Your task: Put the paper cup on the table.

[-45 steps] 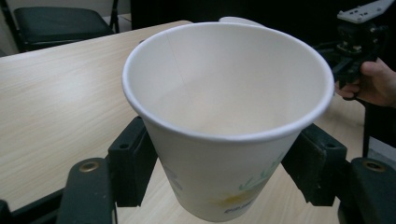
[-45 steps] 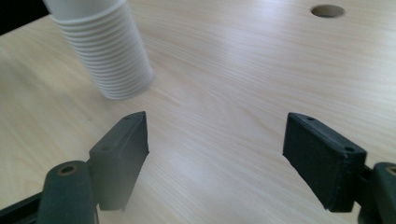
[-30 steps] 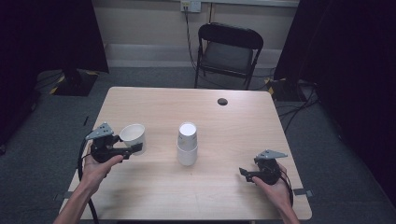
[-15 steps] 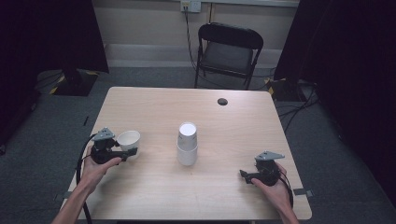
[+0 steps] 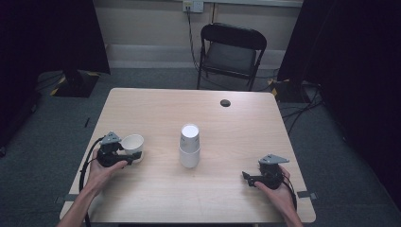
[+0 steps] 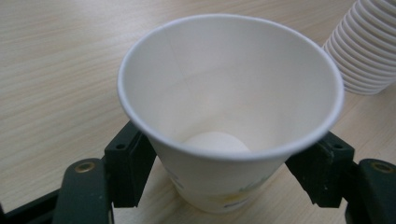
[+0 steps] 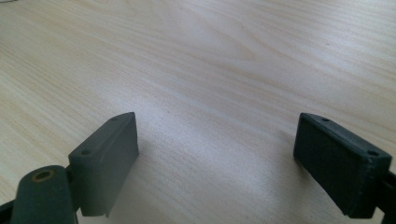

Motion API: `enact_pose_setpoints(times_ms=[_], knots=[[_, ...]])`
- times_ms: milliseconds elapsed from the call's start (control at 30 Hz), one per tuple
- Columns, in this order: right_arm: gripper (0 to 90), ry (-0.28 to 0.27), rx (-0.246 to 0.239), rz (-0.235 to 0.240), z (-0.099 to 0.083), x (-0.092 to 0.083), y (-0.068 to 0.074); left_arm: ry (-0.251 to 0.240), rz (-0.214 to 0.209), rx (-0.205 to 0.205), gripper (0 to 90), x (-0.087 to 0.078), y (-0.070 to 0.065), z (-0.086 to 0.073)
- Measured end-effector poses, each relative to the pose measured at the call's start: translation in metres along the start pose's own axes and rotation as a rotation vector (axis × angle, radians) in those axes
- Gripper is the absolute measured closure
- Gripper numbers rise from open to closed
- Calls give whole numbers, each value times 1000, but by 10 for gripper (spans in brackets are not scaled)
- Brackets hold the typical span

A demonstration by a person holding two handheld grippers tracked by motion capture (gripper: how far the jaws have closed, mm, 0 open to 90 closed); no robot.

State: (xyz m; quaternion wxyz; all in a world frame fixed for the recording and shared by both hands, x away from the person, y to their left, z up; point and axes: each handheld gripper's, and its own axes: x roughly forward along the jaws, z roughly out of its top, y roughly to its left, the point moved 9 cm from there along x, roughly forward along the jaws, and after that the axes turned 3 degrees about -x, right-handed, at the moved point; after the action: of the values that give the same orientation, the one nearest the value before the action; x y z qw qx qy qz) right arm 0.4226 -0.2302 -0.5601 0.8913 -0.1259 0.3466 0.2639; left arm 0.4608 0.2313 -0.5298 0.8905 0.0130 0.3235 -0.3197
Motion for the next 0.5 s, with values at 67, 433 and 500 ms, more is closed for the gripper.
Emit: enact_pose_setpoints(times_ms=[67,433,500], knots=[[135,-3,0,1,0,0,0,25,-7,21,283,3,-3,-3],[135,-6,0,-1,0,0,0,44,-22,-35,170,-11,-5,-4],[135,-7,-1,-1,0,0,0,52,-43,-69,168,-19,-9,-4]])
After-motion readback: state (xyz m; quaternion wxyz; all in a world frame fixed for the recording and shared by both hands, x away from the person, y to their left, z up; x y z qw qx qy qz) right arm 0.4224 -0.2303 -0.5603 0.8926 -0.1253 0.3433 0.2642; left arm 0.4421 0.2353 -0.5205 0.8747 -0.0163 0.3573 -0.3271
